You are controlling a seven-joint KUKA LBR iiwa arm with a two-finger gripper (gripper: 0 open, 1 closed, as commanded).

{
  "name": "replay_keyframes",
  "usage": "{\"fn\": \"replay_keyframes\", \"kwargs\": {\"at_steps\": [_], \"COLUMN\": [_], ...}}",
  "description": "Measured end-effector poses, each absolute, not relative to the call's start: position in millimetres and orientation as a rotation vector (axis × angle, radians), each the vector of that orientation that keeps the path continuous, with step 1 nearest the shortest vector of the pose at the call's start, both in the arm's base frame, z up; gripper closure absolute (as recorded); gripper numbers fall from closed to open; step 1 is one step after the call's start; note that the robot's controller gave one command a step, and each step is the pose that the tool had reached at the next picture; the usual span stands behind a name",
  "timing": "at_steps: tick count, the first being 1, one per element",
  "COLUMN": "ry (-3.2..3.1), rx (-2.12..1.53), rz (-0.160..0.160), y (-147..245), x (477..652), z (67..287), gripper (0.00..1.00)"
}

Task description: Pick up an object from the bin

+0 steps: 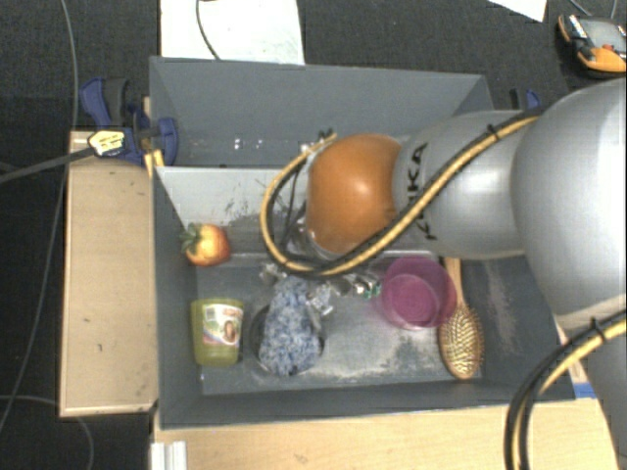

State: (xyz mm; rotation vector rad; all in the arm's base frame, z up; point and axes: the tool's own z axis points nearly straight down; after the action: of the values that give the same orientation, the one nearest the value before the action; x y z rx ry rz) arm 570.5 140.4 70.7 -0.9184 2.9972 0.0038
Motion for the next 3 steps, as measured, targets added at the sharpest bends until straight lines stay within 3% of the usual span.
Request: {"fn": "replay_keyframes", "kwargs": {"at_steps": [1,2,3], "ry": [2.941,2.987,2.943], "rx": [-1.080,-0.933,-1.061], "rz": [0.001,0.006,0.004], "y": [168.5,143.4,167.8], "x": [556.7,570.4,558.8], "z": [71.3,72.2,72.9], "gripper": [0.00,0.00,1.00]}}
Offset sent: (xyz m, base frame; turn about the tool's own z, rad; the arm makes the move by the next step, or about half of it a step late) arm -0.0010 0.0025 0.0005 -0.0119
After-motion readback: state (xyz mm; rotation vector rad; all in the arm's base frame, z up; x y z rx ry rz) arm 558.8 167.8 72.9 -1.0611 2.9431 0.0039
